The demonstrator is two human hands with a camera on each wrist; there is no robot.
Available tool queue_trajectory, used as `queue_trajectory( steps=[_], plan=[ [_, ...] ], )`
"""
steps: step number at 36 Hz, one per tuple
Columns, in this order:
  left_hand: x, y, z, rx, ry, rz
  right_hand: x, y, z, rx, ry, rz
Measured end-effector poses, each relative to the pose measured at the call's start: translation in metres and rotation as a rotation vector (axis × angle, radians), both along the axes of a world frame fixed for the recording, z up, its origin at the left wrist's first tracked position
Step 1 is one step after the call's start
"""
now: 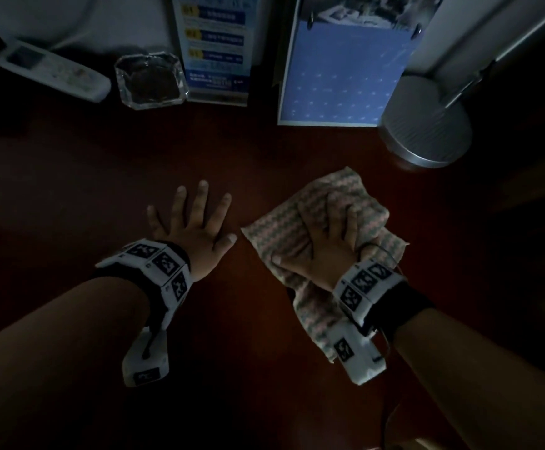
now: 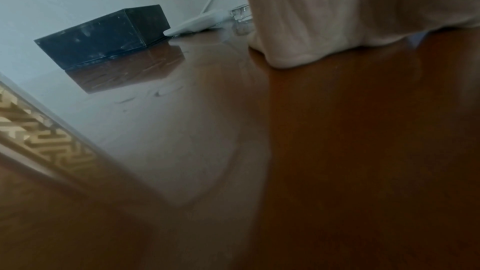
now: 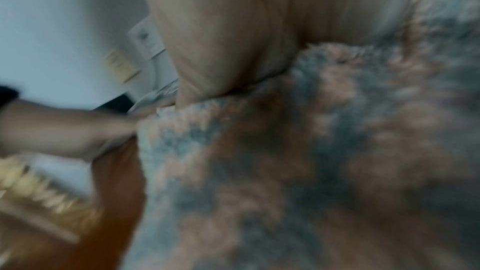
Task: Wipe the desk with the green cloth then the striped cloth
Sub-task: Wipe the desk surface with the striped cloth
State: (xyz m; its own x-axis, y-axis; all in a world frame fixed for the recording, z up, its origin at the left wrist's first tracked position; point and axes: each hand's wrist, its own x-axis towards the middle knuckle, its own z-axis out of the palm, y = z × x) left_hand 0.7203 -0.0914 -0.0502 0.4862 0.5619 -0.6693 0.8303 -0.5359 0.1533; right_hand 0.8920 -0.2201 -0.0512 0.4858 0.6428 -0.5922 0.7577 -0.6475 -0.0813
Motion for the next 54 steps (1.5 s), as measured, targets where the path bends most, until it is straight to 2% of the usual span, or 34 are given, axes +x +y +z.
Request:
queue_trajectory(
  steps=[4, 8, 14, 18, 22, 28, 33, 37, 42, 54],
  plan=[
    [0.0, 0.0, 0.001, 0.008, 0.011, -0.01, 0.016, 0.026, 0.001, 0.022, -0.018, -0.058],
    [0.001, 0.0, 0.0, 0.019, 0.009, -0.003, 0.041, 0.056, -0.005, 0.051, -0.069, -0.018],
    [0.0, -0.002, 0.0, 0.039, 0.001, 0.003, 0.072, 0.087, 0.018, -0.004, -0.075, 0.018],
    [0.001, -0.002, 0.0, 0.04, 0.006, -0.002, 0.081, 0.094, 0.012, -0.029, -0.067, -0.003],
    [0.001, -0.001, 0.0, 0.042, -0.003, 0.002, 0.076, 0.09, 0.014, 0.031, -0.067, -0.018],
    [0.001, 0.0, 0.001, 0.032, 0.002, 0.003, 0.064, 0.067, 0.01, 0.052, -0.055, -0.076],
    [0.003, 0.0, 0.004, 0.028, 0.012, -0.009, 0.037, 0.023, 0.002, 0.131, -0.086, -0.024],
    [0.003, 0.0, 0.002, 0.051, -0.014, -0.006, 0.009, 0.002, -0.011, 0.143, -0.117, -0.212],
    [0.002, 0.0, 0.001, 0.074, -0.053, 0.004, -0.016, -0.02, -0.005, 0.085, -0.086, -0.258],
    [0.021, -0.018, 0.014, 0.28, 0.051, -0.082, -0.069, -0.072, -0.004, 0.056, -0.008, -0.302]
  ],
)
